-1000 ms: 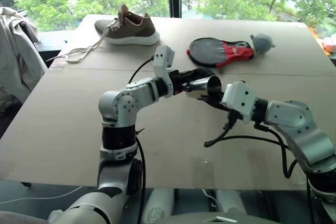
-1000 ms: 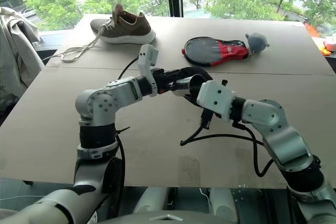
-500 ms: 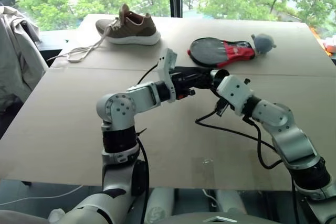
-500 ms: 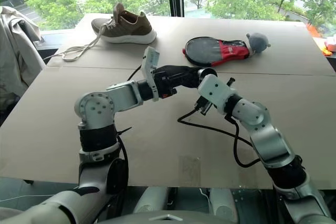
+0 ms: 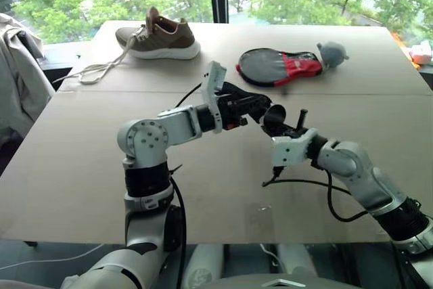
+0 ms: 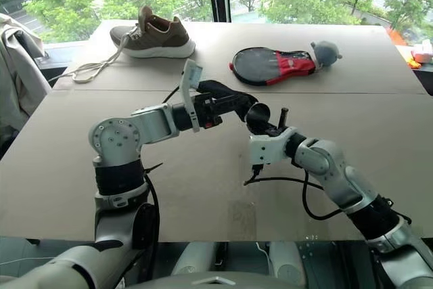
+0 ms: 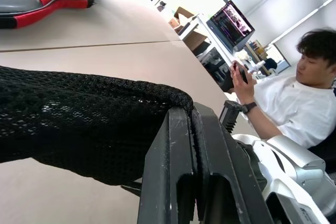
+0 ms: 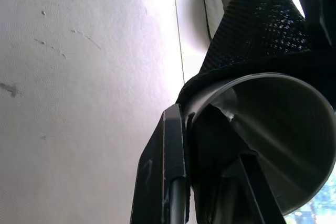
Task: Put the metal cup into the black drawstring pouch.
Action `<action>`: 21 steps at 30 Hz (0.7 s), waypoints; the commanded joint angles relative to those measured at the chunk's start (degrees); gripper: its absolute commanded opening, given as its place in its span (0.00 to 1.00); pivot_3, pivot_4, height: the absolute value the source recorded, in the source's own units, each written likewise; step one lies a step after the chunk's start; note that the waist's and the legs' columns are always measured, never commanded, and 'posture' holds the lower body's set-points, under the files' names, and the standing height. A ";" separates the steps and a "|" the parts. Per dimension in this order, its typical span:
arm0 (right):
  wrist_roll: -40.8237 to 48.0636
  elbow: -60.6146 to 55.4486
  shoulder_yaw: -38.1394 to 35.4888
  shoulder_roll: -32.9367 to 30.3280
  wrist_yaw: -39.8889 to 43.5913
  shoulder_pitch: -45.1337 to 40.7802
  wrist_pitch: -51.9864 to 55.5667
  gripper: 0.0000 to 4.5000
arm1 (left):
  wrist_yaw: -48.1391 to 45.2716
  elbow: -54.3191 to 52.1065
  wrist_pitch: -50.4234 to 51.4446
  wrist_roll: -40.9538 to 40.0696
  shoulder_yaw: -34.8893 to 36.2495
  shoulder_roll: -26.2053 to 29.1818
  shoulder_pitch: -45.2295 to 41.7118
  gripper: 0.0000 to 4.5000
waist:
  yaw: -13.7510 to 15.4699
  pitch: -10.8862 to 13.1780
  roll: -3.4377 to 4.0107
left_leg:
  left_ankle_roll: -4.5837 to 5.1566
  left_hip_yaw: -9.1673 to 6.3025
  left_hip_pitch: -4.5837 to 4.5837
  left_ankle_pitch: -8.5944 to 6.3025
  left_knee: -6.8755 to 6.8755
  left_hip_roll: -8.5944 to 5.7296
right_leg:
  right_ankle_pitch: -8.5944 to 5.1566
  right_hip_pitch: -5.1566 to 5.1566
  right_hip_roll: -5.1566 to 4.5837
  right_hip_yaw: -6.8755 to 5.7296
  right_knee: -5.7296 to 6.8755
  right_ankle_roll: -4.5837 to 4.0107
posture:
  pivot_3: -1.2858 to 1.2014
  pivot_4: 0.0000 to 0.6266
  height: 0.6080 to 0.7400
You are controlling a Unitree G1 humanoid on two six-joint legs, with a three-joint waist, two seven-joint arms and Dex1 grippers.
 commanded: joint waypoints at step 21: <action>105.54 -10.65 -36.57 38.84 -20.86 8.81 51.26 0.01 | -13.19 -4.22 -7.85 -5.52 -3.41 8.91 6.50 0.00 | -0.05 0.08 0.08 | 0.22 -0.11 0.13 -0.14 -0.37 0.15 | -0.01 -0.09 0.05 0.05 0.04 -0.25 | 0.52 0.24 1.00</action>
